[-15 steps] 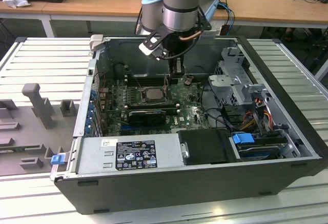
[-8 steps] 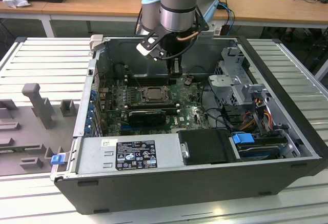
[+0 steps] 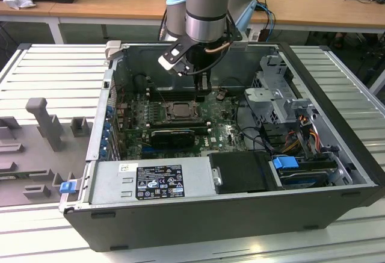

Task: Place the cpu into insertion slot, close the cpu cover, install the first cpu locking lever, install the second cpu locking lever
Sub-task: 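Close the cpu cover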

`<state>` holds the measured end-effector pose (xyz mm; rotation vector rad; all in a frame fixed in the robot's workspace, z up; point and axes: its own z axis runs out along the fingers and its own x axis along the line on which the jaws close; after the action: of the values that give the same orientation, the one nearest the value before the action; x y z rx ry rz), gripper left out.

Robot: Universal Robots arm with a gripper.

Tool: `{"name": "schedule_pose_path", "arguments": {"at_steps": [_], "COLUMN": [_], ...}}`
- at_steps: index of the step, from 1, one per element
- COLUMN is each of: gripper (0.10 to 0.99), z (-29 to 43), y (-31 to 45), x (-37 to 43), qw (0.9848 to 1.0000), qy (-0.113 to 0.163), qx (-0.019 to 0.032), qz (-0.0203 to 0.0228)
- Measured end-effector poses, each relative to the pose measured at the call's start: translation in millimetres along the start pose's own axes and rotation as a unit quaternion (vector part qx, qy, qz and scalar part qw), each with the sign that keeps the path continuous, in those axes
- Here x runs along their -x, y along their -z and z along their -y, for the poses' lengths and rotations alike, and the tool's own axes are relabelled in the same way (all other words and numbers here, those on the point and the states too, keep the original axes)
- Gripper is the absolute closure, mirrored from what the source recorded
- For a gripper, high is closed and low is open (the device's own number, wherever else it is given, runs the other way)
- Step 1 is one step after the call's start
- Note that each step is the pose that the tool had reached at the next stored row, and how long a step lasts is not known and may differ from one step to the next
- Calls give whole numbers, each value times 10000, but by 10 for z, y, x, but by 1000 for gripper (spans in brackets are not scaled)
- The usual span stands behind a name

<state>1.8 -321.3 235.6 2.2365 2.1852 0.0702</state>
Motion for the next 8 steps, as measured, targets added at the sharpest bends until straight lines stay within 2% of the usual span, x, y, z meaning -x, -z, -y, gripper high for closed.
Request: {"name": "schedule_pose_path", "arguments": {"at_steps": [1,3,7,8], "gripper": [980,980,980,980], "z": [49,188,314,326], "y": [-36,-46,-63,-63], "x": [3,7,10,10], "qw": [10000,10000,10000,10000], "qy": [10,10,13,13], "qx": [0,0,0,0], "qz": [-2,-2,-2,-3]}}
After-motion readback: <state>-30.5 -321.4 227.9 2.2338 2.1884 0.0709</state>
